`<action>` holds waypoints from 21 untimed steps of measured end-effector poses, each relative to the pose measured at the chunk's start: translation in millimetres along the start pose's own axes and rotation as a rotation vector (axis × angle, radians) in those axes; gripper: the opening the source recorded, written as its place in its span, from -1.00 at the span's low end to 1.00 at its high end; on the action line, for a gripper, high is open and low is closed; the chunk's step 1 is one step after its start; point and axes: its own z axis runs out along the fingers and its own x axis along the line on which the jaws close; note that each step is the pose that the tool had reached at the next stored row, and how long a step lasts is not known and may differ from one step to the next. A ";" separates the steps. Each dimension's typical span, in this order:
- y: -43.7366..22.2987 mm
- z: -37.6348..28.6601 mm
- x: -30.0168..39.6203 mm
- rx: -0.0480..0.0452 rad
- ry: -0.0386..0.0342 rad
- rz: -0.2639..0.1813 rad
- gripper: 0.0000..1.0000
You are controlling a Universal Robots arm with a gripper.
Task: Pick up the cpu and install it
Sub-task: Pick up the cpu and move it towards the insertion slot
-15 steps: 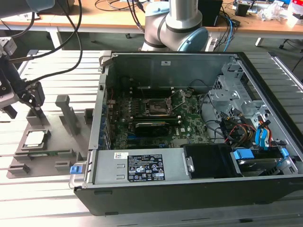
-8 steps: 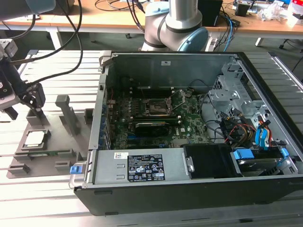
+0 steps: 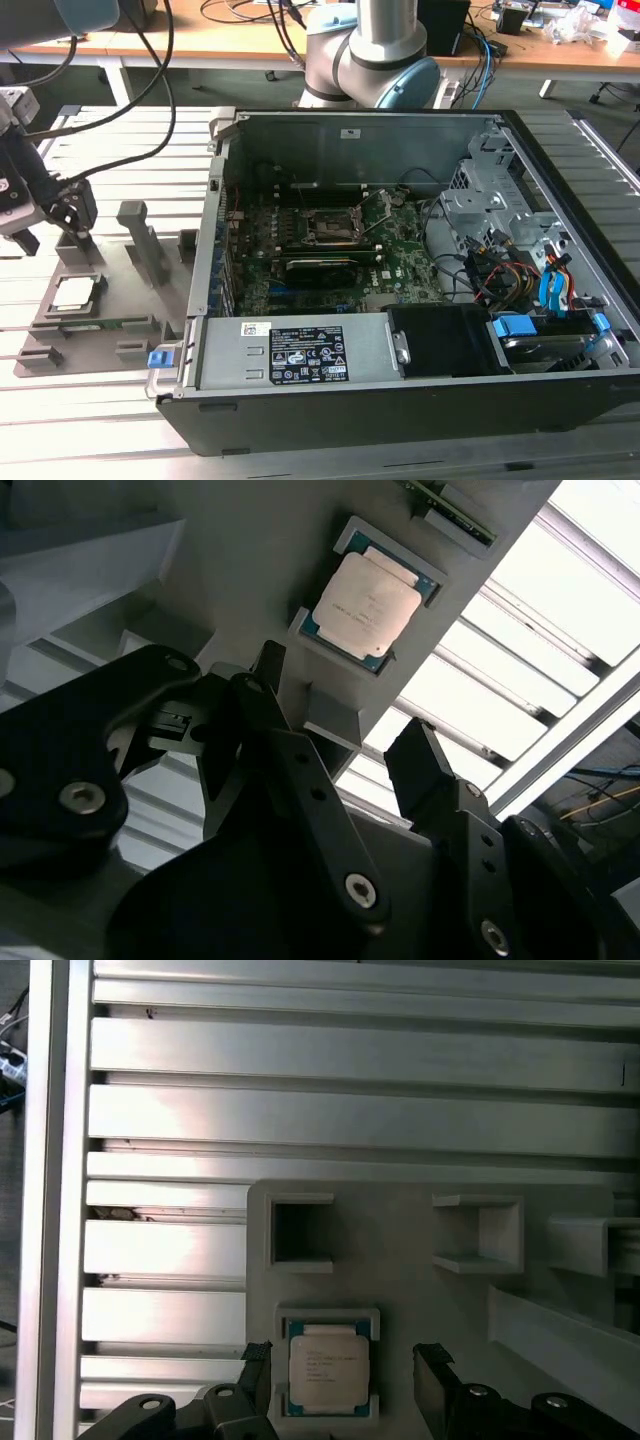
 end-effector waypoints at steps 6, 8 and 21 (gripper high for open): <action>0.0 6.1 0.2 0.0000 0.0000 0.000 0.36; 0.0 7.4 0.2 0.0000 0.0000 0.000 0.36; -0.1 16.1 0.4 0.0000 0.0000 0.000 0.36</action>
